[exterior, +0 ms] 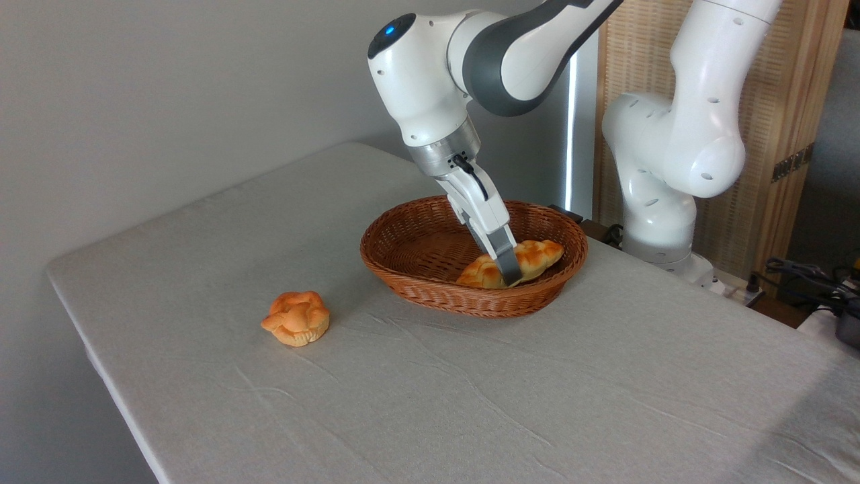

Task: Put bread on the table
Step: 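Lift the braided roll out of the basket and carry it over the table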

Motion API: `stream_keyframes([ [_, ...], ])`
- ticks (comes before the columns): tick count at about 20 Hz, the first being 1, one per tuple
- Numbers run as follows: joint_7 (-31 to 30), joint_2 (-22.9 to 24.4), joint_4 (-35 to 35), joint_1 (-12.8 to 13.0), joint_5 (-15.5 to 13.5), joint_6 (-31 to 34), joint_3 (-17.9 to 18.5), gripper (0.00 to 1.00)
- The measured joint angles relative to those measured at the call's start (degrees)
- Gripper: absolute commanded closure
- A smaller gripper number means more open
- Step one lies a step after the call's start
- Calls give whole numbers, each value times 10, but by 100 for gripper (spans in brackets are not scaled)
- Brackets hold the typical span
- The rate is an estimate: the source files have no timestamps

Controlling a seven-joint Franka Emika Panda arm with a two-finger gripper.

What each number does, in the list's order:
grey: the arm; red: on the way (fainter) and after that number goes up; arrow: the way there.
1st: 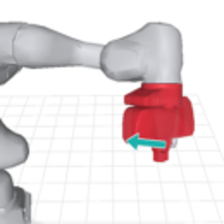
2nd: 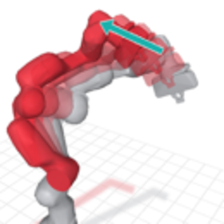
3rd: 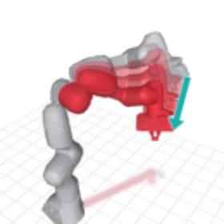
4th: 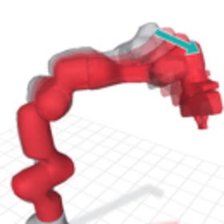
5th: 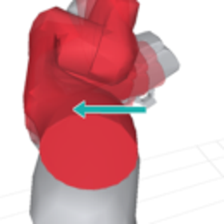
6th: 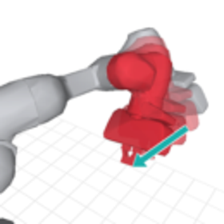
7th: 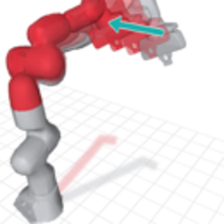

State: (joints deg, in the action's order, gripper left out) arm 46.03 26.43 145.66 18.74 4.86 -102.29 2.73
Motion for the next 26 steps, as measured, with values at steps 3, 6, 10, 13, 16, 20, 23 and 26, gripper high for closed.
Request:
stream_keyframes([
  [3,0,0,0,1,0,0,0,66],
  [6,0,1,-3,1,0,0,0,66],
  [10,0,7,-45,3,-1,41,-1,66],
  [13,11,16,-98,8,-11,86,0,66],
  [16,14,19,-134,11,-14,94,11,63],
  [20,30,15,-169,21,-18,79,65,59],
  [23,35,-1,-182,36,-18,22,110,59],
  [26,35,-30,-182,42,-17,-44,123,49],
])
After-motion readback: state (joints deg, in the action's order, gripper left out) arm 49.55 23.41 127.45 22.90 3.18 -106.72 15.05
